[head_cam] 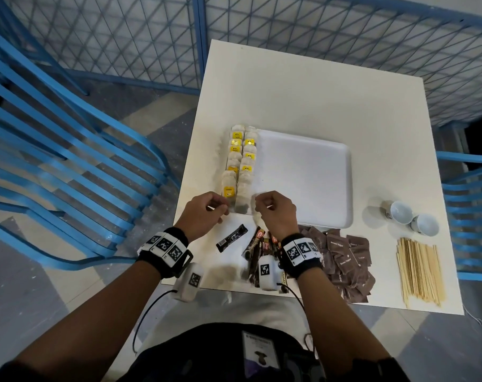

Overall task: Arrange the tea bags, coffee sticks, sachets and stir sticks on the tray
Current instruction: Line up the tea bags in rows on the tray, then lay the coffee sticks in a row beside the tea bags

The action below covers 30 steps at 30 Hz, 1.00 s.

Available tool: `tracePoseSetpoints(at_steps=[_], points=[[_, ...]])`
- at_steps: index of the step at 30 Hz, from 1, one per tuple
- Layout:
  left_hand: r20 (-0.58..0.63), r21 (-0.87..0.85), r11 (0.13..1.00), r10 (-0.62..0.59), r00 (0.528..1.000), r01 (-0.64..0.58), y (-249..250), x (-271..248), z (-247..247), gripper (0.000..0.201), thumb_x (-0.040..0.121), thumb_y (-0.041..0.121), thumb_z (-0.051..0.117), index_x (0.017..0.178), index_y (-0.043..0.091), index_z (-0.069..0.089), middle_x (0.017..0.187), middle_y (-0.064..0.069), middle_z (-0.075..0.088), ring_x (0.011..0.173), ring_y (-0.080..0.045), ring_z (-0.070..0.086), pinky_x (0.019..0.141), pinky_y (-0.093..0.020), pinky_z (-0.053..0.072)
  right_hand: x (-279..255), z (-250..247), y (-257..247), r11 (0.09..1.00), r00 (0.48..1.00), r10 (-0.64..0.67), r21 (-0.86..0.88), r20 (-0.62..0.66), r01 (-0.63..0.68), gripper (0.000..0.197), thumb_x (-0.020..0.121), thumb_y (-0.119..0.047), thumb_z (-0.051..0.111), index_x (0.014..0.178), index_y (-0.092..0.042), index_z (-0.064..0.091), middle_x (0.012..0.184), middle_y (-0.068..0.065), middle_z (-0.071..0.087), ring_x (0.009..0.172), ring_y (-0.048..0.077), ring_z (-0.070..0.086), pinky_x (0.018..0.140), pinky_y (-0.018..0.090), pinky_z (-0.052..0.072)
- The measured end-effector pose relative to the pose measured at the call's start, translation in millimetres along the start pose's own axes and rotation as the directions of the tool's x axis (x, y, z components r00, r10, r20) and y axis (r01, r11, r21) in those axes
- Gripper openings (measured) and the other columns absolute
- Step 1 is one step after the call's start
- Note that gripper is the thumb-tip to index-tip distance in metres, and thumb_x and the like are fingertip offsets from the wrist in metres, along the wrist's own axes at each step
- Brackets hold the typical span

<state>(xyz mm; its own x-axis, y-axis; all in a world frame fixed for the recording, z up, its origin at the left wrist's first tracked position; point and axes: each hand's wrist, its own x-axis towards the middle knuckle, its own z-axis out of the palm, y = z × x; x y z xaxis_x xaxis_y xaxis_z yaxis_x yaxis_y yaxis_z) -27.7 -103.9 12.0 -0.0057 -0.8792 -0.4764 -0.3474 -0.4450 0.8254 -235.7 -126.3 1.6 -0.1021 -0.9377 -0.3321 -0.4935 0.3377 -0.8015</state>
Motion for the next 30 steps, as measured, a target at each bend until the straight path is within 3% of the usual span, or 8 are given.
tracePoseSetpoints(at_steps=[6, 9, 12, 15, 18, 24, 27, 30], points=[[0.025, 0.112, 0.993, 0.034, 0.999, -0.037, -12, -13, 25, 0.006, 0.089, 0.023, 0.076, 0.094, 0.022, 0.071, 0.087, 0.008, 0.074, 0.074, -0.008, 0.067, 0.071, -0.023, 0.051, -19, -25, 10, 0.99, 0.986, -0.079, -0.102, 0.147, 0.094, 0.017, 0.087, -0.011, 0.07, 0.086, -0.028, 0.072, 0.076, -0.013, 0.067, 0.066, -0.006, 0.06, 0.064, 0.008, 0.044], [0.05, 0.179, 0.984, 0.011, 0.999, -0.02, -21, -27, 44, 0.029, 0.079, 0.043, 0.085, 0.095, 0.024, 0.071, 0.091, 0.012, 0.07, 0.079, -0.008, 0.065, 0.072, -0.026, 0.052, -33, -36, 22, 0.971, 0.976, -0.079, -0.207, 0.202, 0.121, 0.009, 0.086, -0.014, 0.074, 0.088, -0.022, 0.072, 0.075, -0.008, 0.066, 0.062, -0.005, 0.057, 0.061, 0.008, 0.041], [0.057, 0.43, 0.899, 0.065, 0.996, -0.083, -29, -38, 65, 0.054, 0.063, 0.073, 0.079, 0.1, 0.033, 0.07, 0.099, 0.014, 0.061, 0.099, -0.013, 0.057, 0.088, -0.035, 0.047, -48, -44, 35, 0.944, 0.958, -0.057, -0.296, 0.28, 0.143, 0.016, 0.082, -0.016, 0.079, 0.093, -0.022, 0.069, 0.077, -0.006, 0.066, 0.064, -0.003, 0.055, 0.062, 0.012, 0.042], [0.084, 0.618, 0.782, 0.031, 0.996, -0.077, -28, -49, 85, 0.06, 0.067, 0.078, 0.072, 0.106, 0.033, 0.066, 0.117, 0.009, 0.062, 0.113, -0.019, 0.051, 0.098, -0.04, 0.039, -61, -47, 44, 0.878, 0.936, -0.058, -0.428, 0.347, 0.213, 0.029, 0.08, -0.021, 0.082, 0.102, -0.022, 0.063, 0.095, -0.005, 0.061, 0.081, 0.007, 0.056, 0.076, 0.018, 0.047], [0.067, 0.651, 0.756, 0.032, 0.997, -0.068, -29, -59, 101, 0.058, 0.074, 0.07, 0.073, 0.111, 0.027, 0.065, 0.139, 0.006, 0.06, 0.121, -0.024, 0.053, 0.102, -0.042, 0.037, -69, -42, 51, 0.833, 0.923, -0.076, -0.485, 0.377, 0.267, 0.041, 0.077, -0.018, 0.082, 0.112, -0.014, 0.062, 0.116, 0.002, 0.055, 0.097, 0.013, 0.051, 0.092, 0.027, 0.045], [-0.051, 0.46, 0.886, -0.036, 0.998, 0.055, -28, -65, 111, 0.029, 0.082, 0.024, 0.077, 0.107, 0.019, 0.062, 0.107, -0.003, 0.071, 0.096, -0.031, 0.066, 0.084, -0.043, 0.054, -63, -32, 48, 0.834, 0.921, -0.118, -0.466, 0.372, 0.295, 0.044, 0.079, -0.004, 0.075, 0.119, -0.01, 0.06, 0.121, 0.009, 0.051, 0.105, 0.027, 0.058, 0.097, 0.035, 0.051], [-0.096, 0.412, 0.906, -0.062, 0.993, 0.097, -24, -61, 110, 0.025, 0.082, 0.023, 0.079, 0.1, 0.019, 0.062, 0.101, -0.004, 0.07, 0.092, -0.03, 0.066, 0.083, -0.044, 0.055, -60, -34, 46, 0.833, 0.918, -0.172, -0.444, 0.356, 0.328, 0.039, 0.082, -0.002, 0.073, 0.118, -0.008, 0.06, 0.122, 0.009, 0.05, 0.103, 0.025, 0.058, 0.098, 0.031, 0.049], [-0.13, 0.379, 0.92, -0.056, 0.99, 0.102, -23, -59, 111, 0.026, 0.081, 0.023, 0.079, 0.102, 0.017, 0.065, 0.102, -0.006, 0.071, 0.093, -0.031, 0.066, 0.083, -0.044, 0.056, -61, -37, 51, 0.81, 0.924, -0.217, -0.471, 0.316, 0.351, 0.038, 0.084, -0.012, 0.075, 0.119, -0.011, 0.061, 0.121, 0.007, 0.052, 0.107, 0.025, 0.056, 0.098, 0.037, 0.051]])
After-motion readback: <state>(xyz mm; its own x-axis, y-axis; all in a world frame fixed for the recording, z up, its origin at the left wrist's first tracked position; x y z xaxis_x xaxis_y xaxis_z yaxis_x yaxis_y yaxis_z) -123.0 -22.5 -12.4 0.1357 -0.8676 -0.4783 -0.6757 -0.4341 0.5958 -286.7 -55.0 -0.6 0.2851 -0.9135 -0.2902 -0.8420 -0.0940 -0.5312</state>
